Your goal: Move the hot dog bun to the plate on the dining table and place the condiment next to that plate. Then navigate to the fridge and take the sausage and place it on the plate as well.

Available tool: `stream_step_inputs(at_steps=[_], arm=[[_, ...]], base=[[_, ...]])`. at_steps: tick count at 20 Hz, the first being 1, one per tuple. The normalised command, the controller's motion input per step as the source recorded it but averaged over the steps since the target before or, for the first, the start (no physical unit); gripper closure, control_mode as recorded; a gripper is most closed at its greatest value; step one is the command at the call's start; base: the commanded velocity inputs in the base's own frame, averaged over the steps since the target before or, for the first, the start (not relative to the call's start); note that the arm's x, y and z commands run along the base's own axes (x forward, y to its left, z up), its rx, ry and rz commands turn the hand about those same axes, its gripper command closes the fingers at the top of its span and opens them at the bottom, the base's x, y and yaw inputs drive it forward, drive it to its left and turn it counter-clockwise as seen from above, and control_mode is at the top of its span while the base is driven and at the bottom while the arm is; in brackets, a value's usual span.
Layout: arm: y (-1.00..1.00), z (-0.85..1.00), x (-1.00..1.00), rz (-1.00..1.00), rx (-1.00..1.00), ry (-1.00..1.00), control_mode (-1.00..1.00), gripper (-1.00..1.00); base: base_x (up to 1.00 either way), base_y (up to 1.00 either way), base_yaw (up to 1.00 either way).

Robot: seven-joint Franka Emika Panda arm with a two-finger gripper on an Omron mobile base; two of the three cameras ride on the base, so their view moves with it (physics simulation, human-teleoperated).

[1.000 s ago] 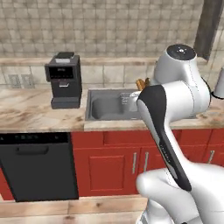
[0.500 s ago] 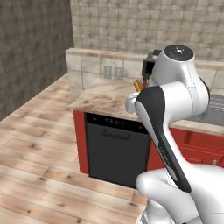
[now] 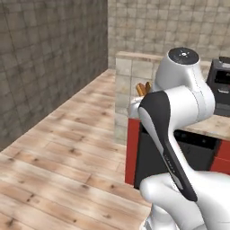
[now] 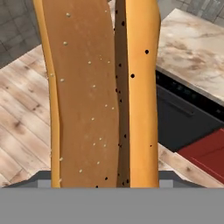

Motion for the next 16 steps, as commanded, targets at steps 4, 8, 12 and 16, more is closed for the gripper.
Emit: stream_step_inputs(at_steps=[4,8,12,16], arm=[[0.0,0.0,0.0,0.0,0.0,0.0,1.0,1.0],[0.0,0.0,0.0,0.0,0.0,0.0,1.0,1.0],[0.0,0.0,0.0,0.0,0.0,0.0,1.0,1.0],[0.0,0.0,0.0,0.0,0.0,0.0,1.0,1.0]], base=[[0.91,1.0,-0.32],[0.92,1.0,-0.43],[0.97,1.0,-0.48],[0.99,1.0,-0.5]])
